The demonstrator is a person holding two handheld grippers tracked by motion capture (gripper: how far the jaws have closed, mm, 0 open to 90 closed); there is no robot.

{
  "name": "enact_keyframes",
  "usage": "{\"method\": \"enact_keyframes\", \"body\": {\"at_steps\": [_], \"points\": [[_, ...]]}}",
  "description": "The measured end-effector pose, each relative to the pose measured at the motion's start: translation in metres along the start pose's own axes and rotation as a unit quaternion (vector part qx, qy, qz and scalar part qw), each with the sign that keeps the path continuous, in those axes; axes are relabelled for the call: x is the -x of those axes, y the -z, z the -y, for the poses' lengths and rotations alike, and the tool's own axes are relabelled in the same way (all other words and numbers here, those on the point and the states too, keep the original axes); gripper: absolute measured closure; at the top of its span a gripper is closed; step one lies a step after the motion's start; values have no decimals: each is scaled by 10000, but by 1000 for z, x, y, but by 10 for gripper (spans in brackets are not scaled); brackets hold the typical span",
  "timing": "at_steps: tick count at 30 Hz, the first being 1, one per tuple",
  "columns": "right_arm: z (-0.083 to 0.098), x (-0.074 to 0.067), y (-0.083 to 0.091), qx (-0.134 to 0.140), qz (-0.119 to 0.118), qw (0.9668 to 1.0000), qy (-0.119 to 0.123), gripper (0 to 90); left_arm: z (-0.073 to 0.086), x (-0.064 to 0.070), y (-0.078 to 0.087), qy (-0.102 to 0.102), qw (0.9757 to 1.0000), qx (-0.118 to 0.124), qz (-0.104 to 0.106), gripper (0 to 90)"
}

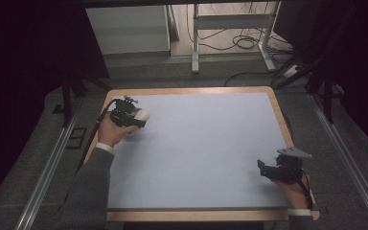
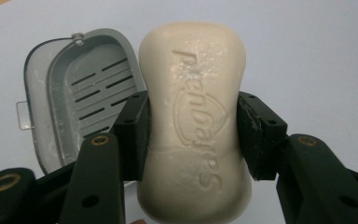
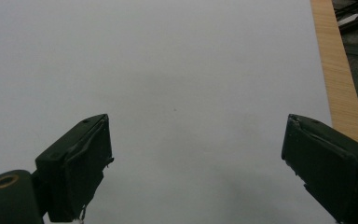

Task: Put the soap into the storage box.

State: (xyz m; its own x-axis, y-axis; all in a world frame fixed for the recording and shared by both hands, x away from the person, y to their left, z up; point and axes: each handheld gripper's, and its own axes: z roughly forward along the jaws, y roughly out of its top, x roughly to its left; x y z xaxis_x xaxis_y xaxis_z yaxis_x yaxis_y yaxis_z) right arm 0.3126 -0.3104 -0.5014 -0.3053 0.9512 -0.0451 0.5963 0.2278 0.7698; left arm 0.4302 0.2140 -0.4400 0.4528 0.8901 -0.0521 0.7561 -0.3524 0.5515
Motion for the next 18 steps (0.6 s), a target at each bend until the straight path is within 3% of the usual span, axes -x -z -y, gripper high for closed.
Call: {"method": "enact_keyframes", "body": {"at_steps": [18], "points": [[1,1,-2,-42,-14,10000,19,80,-6,-28,-21,403,9989,-167,-177,494]]}}
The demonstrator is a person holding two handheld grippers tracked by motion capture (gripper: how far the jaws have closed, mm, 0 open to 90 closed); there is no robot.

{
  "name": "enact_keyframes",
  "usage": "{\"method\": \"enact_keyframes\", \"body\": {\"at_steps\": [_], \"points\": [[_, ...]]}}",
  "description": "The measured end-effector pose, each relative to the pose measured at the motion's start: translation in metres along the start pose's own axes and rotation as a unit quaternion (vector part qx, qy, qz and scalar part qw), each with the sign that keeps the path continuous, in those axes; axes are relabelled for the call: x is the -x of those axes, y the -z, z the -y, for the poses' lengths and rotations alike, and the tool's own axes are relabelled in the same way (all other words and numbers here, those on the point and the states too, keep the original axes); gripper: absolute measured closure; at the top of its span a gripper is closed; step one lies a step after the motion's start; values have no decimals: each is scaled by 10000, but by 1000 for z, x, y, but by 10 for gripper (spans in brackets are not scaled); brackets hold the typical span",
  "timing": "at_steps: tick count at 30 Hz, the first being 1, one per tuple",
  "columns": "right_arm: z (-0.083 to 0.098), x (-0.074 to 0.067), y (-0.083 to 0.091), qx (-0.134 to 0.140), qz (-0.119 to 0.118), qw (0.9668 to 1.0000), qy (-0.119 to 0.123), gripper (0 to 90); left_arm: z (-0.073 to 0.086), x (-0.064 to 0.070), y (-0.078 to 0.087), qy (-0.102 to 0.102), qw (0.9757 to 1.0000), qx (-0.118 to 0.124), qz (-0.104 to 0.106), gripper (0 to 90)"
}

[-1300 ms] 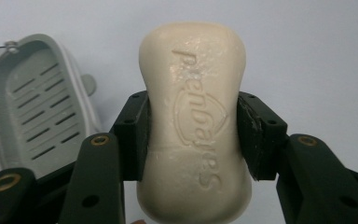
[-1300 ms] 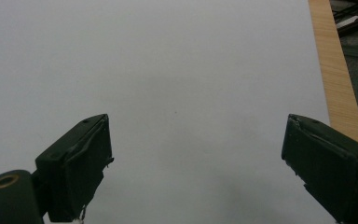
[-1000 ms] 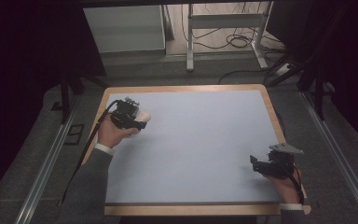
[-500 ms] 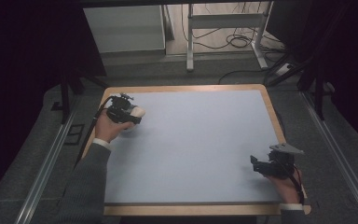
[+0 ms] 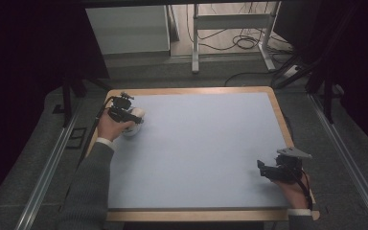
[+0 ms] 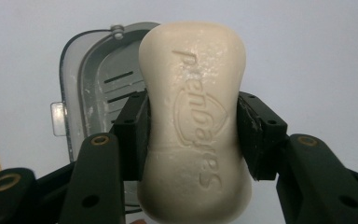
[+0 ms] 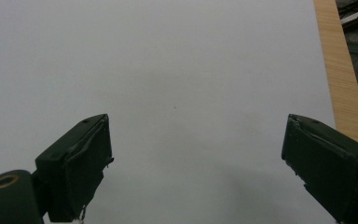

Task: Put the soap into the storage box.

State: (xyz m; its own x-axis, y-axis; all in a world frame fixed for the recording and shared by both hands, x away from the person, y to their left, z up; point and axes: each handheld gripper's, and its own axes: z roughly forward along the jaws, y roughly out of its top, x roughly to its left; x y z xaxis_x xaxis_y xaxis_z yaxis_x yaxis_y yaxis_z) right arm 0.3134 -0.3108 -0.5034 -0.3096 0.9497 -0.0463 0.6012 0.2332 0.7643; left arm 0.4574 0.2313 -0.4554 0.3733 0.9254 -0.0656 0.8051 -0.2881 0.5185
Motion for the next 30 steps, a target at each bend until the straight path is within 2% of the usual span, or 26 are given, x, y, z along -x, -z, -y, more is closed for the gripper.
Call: {"method": "enact_keyframes", "body": {"at_steps": [6,15,30], "points": [[0,1,-1,-2,15,10000,-13,80,-2,-10,-8,138,9998,-107,-57,494],[1,0,-2,-28,17,10000,-4,80,-4,-16,-16,270,9994,-187,-60,494],[1,1,-2,-56,24,10000,2,80,-1,-19,-24,372,9990,-231,-37,486]]}}
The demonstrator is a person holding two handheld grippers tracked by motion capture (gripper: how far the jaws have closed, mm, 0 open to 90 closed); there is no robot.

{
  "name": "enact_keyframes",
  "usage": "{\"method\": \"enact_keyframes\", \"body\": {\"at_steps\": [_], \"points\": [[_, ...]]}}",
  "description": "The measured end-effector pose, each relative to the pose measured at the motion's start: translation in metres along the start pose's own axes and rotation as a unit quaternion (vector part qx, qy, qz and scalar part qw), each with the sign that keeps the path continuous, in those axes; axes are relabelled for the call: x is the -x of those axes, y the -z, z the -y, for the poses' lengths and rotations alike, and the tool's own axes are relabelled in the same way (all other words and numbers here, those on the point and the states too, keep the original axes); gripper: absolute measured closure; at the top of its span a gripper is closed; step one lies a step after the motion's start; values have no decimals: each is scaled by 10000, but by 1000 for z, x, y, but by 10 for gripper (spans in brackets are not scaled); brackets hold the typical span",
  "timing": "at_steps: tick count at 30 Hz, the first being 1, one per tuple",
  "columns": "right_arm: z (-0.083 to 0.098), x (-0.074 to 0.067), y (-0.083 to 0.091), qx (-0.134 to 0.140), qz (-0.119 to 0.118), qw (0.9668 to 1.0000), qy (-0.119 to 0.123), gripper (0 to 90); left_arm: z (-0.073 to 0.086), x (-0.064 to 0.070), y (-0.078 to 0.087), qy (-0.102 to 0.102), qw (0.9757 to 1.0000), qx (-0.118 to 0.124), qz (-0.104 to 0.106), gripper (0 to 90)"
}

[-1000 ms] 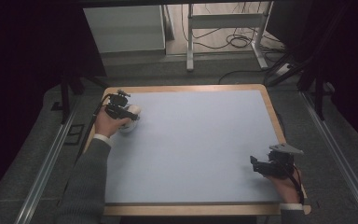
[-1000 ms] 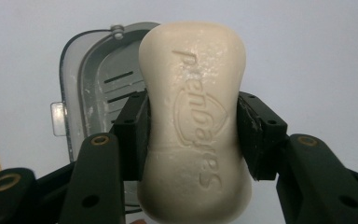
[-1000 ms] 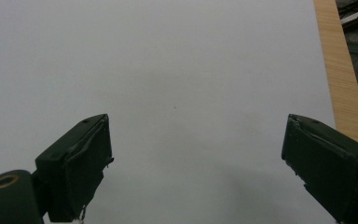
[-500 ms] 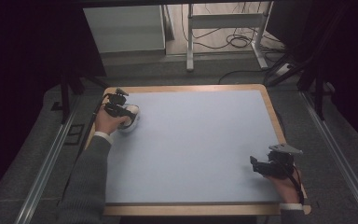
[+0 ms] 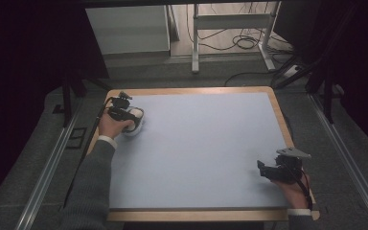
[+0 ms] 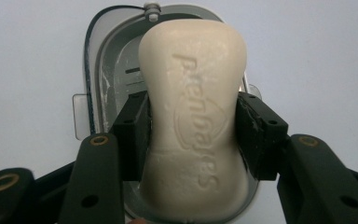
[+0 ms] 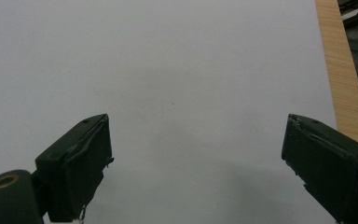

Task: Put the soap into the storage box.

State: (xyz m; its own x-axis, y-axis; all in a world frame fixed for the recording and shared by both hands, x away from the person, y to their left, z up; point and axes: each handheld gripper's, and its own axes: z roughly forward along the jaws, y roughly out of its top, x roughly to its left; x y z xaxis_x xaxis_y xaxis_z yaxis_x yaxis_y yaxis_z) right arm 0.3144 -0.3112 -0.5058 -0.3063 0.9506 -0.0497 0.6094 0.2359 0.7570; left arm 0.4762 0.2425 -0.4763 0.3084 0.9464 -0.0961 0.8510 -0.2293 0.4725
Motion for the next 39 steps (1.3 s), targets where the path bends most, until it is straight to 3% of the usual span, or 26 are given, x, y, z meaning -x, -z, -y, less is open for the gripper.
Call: {"method": "enact_keyframes", "body": {"at_steps": [5,10,20,26,31,35,39], "points": [[0,0,0,-5,12,10000,12,80,-1,2,7,49,9996,191,215,470],[0,-1,0,3,5,10000,7,80,-1,9,17,-98,9992,301,252,413],[0,-1,1,2,59,10000,38,80,5,23,35,-380,9977,479,293,389],[-1,-1,3,40,48,10000,26,80,21,36,49,-701,9935,676,595,373],[-1,0,3,37,48,10000,8,80,31,44,53,-883,9907,759,700,364],[-1,0,3,40,47,10000,9,80,47,57,50,-1113,9878,775,765,369],[0,1,4,47,66,10000,-4,80,61,64,47,-1207,9857,796,861,357]]}}
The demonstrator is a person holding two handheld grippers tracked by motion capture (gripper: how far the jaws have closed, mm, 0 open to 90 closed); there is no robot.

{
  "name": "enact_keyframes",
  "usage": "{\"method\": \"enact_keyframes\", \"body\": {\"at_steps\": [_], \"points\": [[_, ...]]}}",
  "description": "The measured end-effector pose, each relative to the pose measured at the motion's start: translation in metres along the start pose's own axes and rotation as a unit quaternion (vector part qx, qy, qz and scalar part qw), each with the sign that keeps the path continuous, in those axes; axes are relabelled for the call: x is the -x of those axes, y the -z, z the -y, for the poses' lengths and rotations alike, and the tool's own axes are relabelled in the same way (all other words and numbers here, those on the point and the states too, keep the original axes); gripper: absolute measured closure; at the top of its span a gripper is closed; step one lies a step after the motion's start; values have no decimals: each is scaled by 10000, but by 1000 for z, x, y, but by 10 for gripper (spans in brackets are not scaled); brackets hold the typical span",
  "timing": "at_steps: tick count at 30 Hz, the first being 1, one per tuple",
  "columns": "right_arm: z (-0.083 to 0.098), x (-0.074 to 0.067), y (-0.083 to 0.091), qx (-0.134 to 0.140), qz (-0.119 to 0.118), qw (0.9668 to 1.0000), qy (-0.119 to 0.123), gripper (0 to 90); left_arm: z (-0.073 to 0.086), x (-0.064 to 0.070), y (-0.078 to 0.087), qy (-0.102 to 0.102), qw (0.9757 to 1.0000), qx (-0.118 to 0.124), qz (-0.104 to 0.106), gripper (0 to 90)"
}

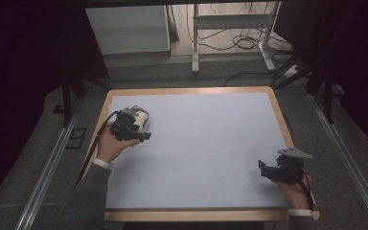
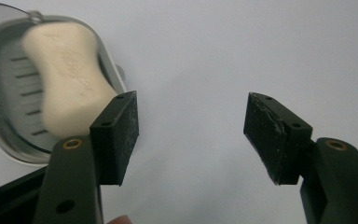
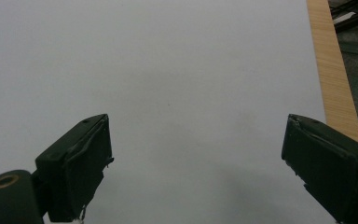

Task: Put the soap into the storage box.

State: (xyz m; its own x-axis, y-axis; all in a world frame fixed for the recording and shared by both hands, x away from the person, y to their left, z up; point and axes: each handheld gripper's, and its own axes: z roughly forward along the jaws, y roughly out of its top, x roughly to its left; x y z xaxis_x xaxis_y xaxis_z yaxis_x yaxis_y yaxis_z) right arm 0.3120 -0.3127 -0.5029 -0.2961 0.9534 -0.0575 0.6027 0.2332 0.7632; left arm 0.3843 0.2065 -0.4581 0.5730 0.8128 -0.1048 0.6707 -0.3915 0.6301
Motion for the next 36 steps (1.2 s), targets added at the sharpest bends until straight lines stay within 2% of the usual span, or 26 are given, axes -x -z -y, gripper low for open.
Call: {"method": "enact_keyframes", "body": {"at_steps": [9,13,20,21,26,36], "points": [[0,-1,-1,-21,-19,10000,48,80,23,18,-3,-75,9996,171,232,318],[0,-1,0,-11,-18,10000,43,80,39,29,-8,-83,9989,305,338,298],[0,-1,1,11,-26,10000,43,80,57,38,-15,-85,9988,263,399,274],[0,-1,1,11,-25,10000,43,80,61,41,-19,-112,9989,174,411,267],[0,-1,1,16,-20,10000,45,80,70,42,-21,-73,9989,154,442,262],[0,-1,1,19,-14,10000,58,80,71,42,-18,-44,9988,185,458,258]]}}
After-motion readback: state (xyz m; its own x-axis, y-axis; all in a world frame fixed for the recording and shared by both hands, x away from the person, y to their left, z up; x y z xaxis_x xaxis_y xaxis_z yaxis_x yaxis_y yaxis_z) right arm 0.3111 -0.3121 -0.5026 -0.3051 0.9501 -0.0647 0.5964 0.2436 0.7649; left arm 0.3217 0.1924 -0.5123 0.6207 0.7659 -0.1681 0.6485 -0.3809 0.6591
